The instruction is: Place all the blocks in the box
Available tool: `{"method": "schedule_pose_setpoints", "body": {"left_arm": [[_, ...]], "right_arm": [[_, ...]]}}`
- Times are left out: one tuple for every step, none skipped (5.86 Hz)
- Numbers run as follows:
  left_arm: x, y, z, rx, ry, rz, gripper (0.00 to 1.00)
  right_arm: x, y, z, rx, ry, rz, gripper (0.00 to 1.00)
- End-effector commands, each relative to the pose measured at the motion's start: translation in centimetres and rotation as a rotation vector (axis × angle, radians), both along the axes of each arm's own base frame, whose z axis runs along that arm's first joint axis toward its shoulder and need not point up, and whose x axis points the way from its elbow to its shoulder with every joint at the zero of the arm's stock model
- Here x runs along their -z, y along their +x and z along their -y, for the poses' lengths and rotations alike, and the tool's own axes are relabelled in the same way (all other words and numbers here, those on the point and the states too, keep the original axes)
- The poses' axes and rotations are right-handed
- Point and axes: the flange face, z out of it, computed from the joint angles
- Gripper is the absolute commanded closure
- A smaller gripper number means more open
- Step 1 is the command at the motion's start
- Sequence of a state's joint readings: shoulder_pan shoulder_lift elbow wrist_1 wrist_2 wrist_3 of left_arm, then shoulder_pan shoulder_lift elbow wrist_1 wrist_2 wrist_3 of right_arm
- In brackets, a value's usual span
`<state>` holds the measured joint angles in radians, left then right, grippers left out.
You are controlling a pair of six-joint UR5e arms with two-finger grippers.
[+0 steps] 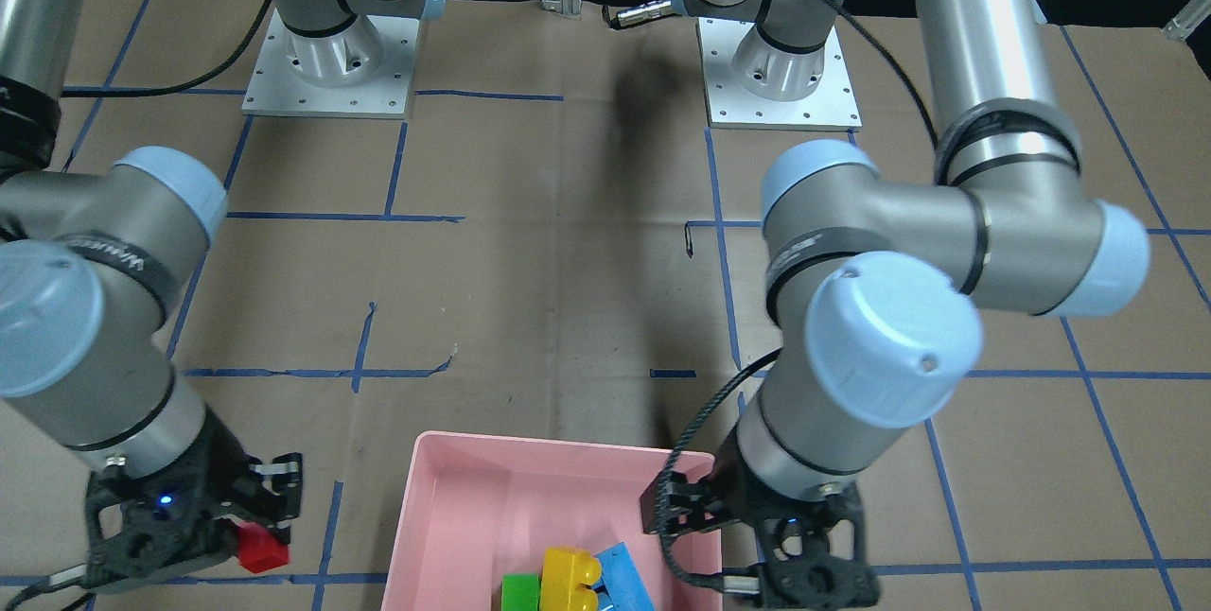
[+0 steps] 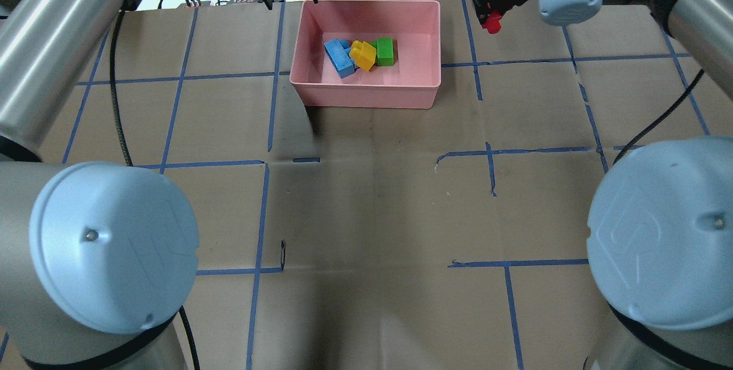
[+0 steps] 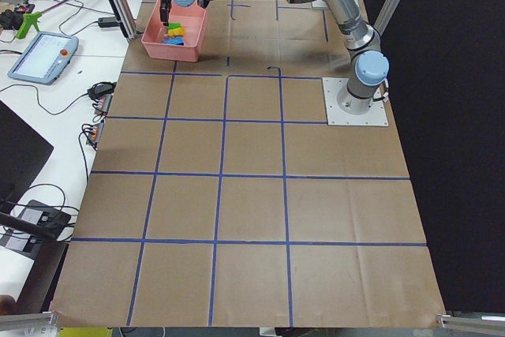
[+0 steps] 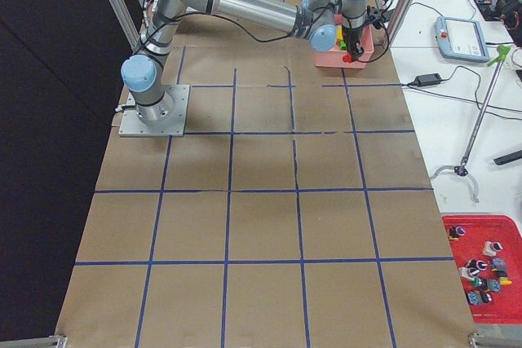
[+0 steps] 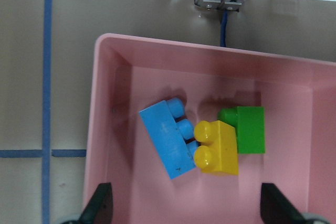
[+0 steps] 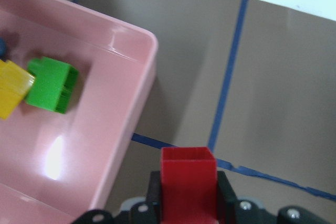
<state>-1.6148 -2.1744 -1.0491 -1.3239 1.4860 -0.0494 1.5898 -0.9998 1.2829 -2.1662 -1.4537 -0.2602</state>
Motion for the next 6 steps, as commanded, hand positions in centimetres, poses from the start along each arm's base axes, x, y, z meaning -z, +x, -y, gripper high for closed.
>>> {"method": "schedule_pose_setpoints", "body": {"left_arm": [[-4.0, 7.3, -8.0, -0.017, 0.042, 0.015, 0.0], [-5.7, 8.1, -13.2, -0.036, 0.048, 0.027, 0.0], [-5.5, 9.0, -15.1, -0.046, 0.097, 0.134, 0.0], [-5.6, 7.9, -15.9, -0.045, 0.112, 0.131, 0.0], [-6.7, 5.4, -17.5, -0.009, 0.097, 0.118, 0.0], [-8.7, 3.6, -19.4, 0.022, 0.075, 0.116, 0.0]], "right_arm": [[0.3, 11.7, -1.5, 0.069, -0.007, 0.088, 0.94], [0.9, 13.0, -1.1, 0.082, -0.025, 0.103, 0.92], [0.7, 13.1, -0.9, 0.083, -0.039, 0.111, 0.62], [-0.6, 13.3, 0.1, 0.065, -0.183, 0.138, 0.01], [-0.2, 13.3, 0.3, 0.063, -0.199, 0.141, 0.0], [-0.3, 13.3, 0.3, 0.066, -0.198, 0.139, 0.0]]}}
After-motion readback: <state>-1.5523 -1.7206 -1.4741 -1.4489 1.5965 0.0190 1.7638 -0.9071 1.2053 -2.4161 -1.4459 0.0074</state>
